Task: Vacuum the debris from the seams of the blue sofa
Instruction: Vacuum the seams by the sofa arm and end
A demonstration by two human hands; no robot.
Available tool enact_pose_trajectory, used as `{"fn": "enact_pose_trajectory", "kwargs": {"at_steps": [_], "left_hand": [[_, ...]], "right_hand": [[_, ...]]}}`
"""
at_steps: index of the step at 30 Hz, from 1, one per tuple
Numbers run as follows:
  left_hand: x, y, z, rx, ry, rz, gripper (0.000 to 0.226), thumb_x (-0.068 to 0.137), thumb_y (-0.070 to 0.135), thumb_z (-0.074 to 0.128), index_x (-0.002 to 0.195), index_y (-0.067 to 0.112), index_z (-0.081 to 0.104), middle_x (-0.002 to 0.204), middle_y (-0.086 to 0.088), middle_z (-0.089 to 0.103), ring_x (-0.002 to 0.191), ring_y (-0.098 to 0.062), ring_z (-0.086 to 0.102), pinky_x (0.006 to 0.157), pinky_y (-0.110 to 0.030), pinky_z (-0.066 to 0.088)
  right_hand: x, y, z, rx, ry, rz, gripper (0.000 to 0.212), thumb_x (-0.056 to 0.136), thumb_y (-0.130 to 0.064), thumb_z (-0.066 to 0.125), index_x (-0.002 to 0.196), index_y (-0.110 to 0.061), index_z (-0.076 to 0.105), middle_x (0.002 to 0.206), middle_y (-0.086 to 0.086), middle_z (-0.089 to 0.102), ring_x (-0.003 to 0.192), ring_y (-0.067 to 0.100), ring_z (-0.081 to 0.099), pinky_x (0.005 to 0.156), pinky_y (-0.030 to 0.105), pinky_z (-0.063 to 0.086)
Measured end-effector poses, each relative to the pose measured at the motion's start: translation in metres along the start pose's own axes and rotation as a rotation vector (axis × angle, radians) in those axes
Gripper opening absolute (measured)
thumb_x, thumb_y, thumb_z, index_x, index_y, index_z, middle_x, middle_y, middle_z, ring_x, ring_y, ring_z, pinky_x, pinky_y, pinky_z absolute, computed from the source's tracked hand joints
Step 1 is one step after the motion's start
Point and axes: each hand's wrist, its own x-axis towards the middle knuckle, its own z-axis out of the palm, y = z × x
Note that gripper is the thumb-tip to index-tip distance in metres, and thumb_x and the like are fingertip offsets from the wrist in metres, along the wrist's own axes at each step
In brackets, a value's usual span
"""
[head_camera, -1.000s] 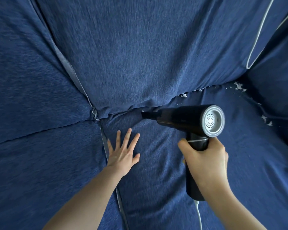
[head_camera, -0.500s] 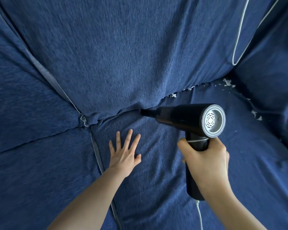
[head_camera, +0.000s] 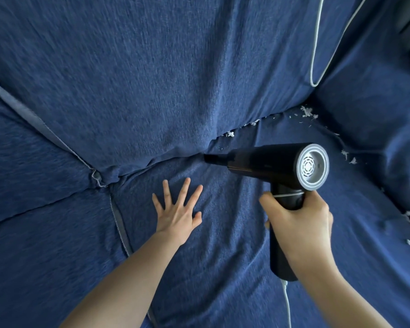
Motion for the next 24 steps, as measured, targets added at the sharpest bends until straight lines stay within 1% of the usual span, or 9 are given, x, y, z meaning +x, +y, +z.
{"fn": "enact_pose_trajectory", "kwargs": {"at_steps": [2,7,9,11,14,17,18,21,24], "left_hand": [[0.005,0.007,-0.002,0.001,0.002,0.004,0.069,0.097,0.057,0.028,0.148,0.043,-0.017,0.157,0.007,-0.031,0.137,-0.048,-0.032,0.108,-0.073,-0.006],[0.016,0.024,-0.005,0.015,0.001,0.028,0.069,0.098,0.056,0.029,0.149,0.043,-0.016,0.157,0.008,-0.029,0.138,-0.044,-0.032,0.107,-0.074,-0.007],[0.021,0.029,-0.006,0.045,-0.001,0.073,0.068,0.099,0.053,0.029,0.149,0.042,-0.015,0.158,0.008,-0.028,0.14,-0.039,-0.031,0.108,-0.073,-0.006],[0.027,0.035,-0.007,0.046,-0.008,0.102,0.067,0.099,0.053,0.029,0.149,0.043,-0.015,0.158,0.009,-0.027,0.141,-0.037,-0.031,0.108,-0.073,-0.007],[0.033,0.046,-0.008,0.011,-0.025,0.088,0.067,0.099,0.053,0.029,0.148,0.045,-0.015,0.157,0.011,-0.028,0.14,-0.04,-0.031,0.107,-0.074,-0.009],[0.038,0.054,-0.008,0.018,-0.02,0.076,0.068,0.098,0.053,0.03,0.148,0.044,-0.016,0.156,0.011,-0.03,0.14,-0.04,-0.032,0.105,-0.074,-0.01],[0.039,0.055,-0.008,0.023,-0.017,0.081,0.069,0.098,0.053,0.03,0.148,0.044,-0.016,0.157,0.011,-0.029,0.14,-0.04,-0.031,0.105,-0.075,-0.009],[0.047,0.061,-0.01,0.05,-0.013,0.122,0.068,0.099,0.052,0.031,0.149,0.043,-0.015,0.157,0.011,-0.028,0.141,-0.039,-0.031,0.107,-0.075,-0.006],[0.057,0.071,-0.014,0.061,-0.021,0.163,0.067,0.099,0.051,0.03,0.149,0.044,-0.013,0.156,0.014,-0.029,0.141,-0.038,-0.03,0.105,-0.076,-0.007]], "right_hand": [[0.004,0.002,-0.002,0.012,0.014,-0.003,0.017,0.074,-0.027,0.069,0.076,-0.013,0.061,0.065,0.009,0.068,0.075,0.023,0.065,0.059,0.024,0.042],[0.014,0.008,-0.007,0.023,0.032,0.008,0.016,0.074,-0.028,0.07,0.076,-0.015,0.06,0.064,0.006,0.068,0.072,0.022,0.066,0.058,0.025,0.043],[0.018,0.011,-0.01,0.037,0.056,0.006,0.019,0.073,-0.031,0.071,0.075,-0.016,0.06,0.065,0.005,0.068,0.075,0.025,0.066,0.061,0.028,0.044],[0.023,0.014,-0.012,0.044,0.076,0.01,0.021,0.072,-0.035,0.071,0.075,-0.017,0.06,0.066,0.005,0.069,0.078,0.027,0.066,0.066,0.031,0.045],[0.03,0.018,-0.015,0.04,0.077,0.023,0.017,0.073,-0.03,0.071,0.074,-0.016,0.061,0.065,0.006,0.069,0.078,0.028,0.066,0.067,0.032,0.045],[0.036,0.018,-0.017,0.053,0.088,0.016,0.017,0.073,-0.029,0.07,0.073,-0.016,0.059,0.064,0.006,0.068,0.077,0.029,0.066,0.07,0.035,0.049],[0.038,0.017,-0.017,0.059,0.087,0.021,0.016,0.073,-0.028,0.07,0.074,-0.017,0.059,0.065,0.005,0.068,0.077,0.029,0.066,0.069,0.035,0.049],[0.046,0.017,-0.018,0.066,0.073,0.031,0.016,0.073,-0.028,0.07,0.075,-0.018,0.058,0.064,0.004,0.067,0.072,0.026,0.067,0.061,0.031,0.048],[0.053,0.016,-0.017,0.094,0.08,0.029,0.017,0.072,-0.029,0.07,0.075,-0.018,0.058,0.064,0.003,0.066,0.071,0.025,0.067,0.057,0.028,0.047]]}}
